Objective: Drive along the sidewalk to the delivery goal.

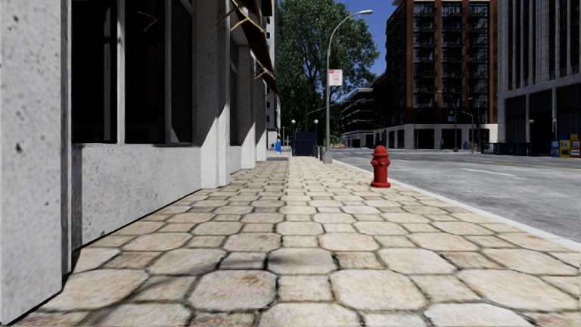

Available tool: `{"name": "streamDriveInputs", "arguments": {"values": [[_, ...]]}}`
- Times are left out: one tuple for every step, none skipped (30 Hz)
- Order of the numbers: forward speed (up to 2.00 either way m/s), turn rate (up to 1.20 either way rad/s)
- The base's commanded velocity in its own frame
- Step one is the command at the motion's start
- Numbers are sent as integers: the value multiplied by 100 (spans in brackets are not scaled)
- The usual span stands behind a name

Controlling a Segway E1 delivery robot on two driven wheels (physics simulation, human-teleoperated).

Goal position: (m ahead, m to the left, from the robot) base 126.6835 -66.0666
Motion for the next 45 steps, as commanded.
{"name": "streamDriveInputs", "arguments": {"values": [[200,0],[200,0],[200,0],[200,0],[200,0],[200,0],[200,0],[200,0],[200,0],[200,0],[200,0],[200,0],[200,0],[200,0],[200,0],[200,0],[200,0],[200,0],[200,0],[200,0],[200,0],[200,0],[200,0],[200,0],[200,0],[200,0],[200,0],[200,0],[200,0],[200,0],[200,0],[200,0],[200,0],[200,0],[200,0],[200,0],[200,0],[200,0],[200,0],[200,0],[200,0],[200,0],[200,0],[200,0],[200,0]]}}
